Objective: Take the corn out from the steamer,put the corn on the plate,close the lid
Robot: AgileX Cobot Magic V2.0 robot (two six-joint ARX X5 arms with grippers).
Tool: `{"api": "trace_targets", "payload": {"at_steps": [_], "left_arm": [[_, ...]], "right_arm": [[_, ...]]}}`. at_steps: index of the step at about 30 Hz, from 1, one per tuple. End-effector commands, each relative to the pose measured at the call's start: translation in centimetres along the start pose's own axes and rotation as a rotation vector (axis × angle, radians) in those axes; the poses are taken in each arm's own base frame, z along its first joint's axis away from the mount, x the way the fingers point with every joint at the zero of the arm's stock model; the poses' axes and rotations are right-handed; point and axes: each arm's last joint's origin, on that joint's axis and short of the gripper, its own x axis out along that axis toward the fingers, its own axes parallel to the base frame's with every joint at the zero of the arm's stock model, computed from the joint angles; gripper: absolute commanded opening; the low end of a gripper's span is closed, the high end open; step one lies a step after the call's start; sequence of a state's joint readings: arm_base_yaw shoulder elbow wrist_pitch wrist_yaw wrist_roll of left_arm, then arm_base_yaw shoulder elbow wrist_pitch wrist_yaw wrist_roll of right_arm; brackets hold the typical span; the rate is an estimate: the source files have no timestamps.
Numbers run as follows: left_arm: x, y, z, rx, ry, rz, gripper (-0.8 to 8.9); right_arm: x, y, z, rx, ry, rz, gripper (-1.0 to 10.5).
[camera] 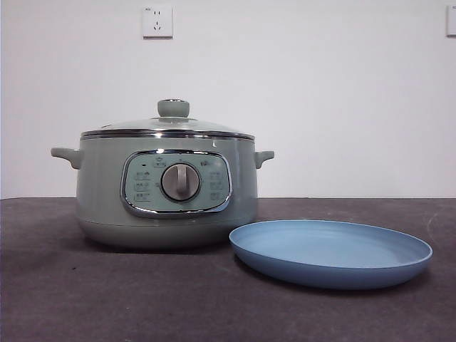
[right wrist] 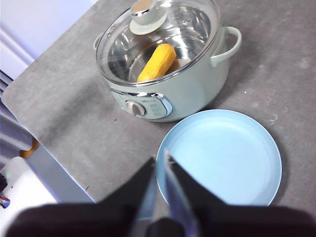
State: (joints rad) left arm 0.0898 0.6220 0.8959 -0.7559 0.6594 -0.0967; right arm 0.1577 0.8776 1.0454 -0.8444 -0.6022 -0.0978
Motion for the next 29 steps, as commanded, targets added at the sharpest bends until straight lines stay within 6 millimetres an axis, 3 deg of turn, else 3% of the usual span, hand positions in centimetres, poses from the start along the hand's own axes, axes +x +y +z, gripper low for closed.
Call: {"api": "trace_targets", "payload": {"at_steps": [1,3,4,5,19,29], "left_arm": [[-0.1,-0.1,0.1,0.023,-0.007,-0.004,2.36],[-0.1,-0.1,0.1,0.018,-0.007,-0.004,5.75],[-0.1,-0.1,0.1,0.018,-0.007,-0.004,6.62],[-0.1,-0.1,0.1,0.019,-0.006,-0.005,6.83],[0.3,-0.2,1.1,0.079,-0.064,-0.071,6.82],[4.0,0.1,5.5,0.161,-0.101,-0.090,6.82]], "right_arm": [[-0.1,0.1,0.1,-0.011,-0.006,-0.001,4.2],[-0.1,0.1,0.1,-0.010,-0.006,-0.001,6.2],[-0.1,0.1,0.1,-0.010,-0.006,-0.001,6.6],[-0.1,0.1,0.1,-0.010,-0.006,0.000,6.6],[-0.1,0.1,0.1,-0.010,-0.006,0.000,6.6],[-0.1,0.1,0.1,-0.010,-0.006,-0.001,6.6]]}}
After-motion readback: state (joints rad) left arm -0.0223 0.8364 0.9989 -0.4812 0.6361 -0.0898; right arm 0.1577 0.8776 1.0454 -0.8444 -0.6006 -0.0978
